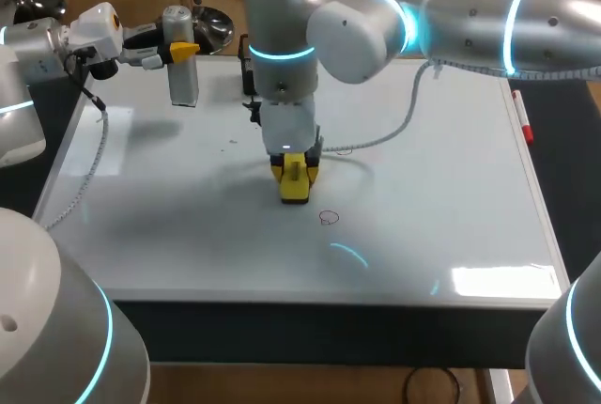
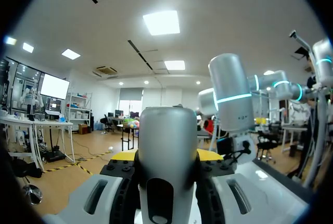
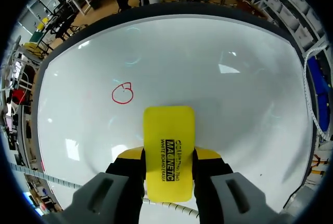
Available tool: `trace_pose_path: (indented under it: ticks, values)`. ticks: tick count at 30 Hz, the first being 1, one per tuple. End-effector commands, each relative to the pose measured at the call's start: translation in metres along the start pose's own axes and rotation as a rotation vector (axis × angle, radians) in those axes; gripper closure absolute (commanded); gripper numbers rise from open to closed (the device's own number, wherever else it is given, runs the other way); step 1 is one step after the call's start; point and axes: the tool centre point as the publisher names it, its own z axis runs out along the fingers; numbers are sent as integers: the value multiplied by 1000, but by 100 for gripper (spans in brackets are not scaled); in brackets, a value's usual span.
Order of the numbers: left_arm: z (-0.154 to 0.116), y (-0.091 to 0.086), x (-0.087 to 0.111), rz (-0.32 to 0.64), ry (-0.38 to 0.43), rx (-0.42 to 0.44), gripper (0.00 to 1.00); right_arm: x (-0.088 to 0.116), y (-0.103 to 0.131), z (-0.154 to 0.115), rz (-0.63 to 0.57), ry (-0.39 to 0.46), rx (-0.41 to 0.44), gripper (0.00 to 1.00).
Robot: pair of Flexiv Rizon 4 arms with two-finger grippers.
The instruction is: Pick up the inspection probe, press it on each red-marked spot on the whiteboard one by one, put down the probe, pick up the eraser, and wipe off all the red marks.
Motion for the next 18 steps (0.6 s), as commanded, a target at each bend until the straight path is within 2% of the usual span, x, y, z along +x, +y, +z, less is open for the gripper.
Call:
trace_pose_path:
  ticks: [1,11,18]
  values:
    - [0,-2,2,2,-4,0,100,11,-8,15,3,-2,7,100]
    - [0,-2,2,2,-4,0,100,11,-12,3,4,-2,30,100]
    - [0,-2,2,2,-4,0,100,17,-22,-25,-6,-9,78,100]
